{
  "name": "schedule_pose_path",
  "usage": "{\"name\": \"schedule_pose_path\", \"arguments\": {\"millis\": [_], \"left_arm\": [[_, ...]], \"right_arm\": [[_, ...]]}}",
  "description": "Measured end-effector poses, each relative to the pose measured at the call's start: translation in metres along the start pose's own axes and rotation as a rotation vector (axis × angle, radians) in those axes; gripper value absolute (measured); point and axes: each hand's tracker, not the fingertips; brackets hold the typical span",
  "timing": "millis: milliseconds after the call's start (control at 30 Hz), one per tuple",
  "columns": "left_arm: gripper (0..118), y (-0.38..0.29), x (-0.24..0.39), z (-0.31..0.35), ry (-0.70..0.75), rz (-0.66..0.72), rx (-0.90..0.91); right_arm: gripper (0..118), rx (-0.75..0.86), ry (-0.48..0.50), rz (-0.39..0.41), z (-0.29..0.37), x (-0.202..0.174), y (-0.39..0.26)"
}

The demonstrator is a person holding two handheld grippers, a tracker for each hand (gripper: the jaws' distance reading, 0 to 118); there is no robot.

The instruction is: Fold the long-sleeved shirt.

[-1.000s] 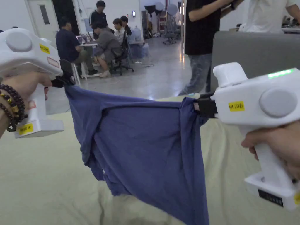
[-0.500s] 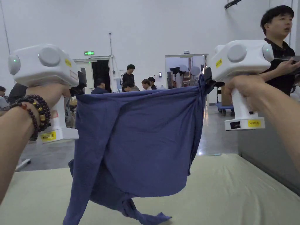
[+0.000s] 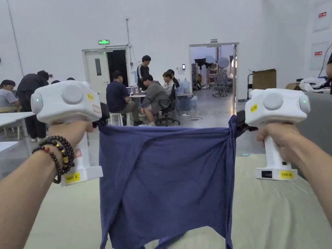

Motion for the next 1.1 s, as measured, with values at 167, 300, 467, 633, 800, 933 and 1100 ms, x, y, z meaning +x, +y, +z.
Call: {"name": "schedule_pose_path", "arguments": {"millis": [167,300,467,633,800,933,1100], "left_arm": [[7,-0.107,-0.02,-0.043,0.038,0.004,-0.134],[7,-0.169,-0.036,-0.057,0.046,0.024,-0.216],[7,-0.191,-0.05,-0.034,-0.002,0.051,-0.167],[7,-0.228,-0.046,0.035,-0.014,0.027,-0.162],[7,-0.317,-0.063,0.101,-0.077,0.075,-0.312],[7,-0.403,-0.075,0.146,-0.052,-0.014,-0.481],[7,-0.471,-0.096,0.176,-0.048,-0.015,-0.626]], "right_arm": [[7,-0.129,-0.004,-0.009,-0.034,0.016,-0.098],[7,-0.178,0.021,-0.009,-0.048,0.027,-0.151],[7,-0.154,0.046,0.025,-0.023,0.031,-0.176],[7,-0.13,0.043,0.078,0.052,0.012,-0.22],[7,-0.213,0.026,0.157,0.12,-0.001,-0.323],[7,-0.387,-0.021,0.198,0.16,0.001,-0.419],[7,-0.599,0.005,0.272,0.188,0.002,-0.496]]}}
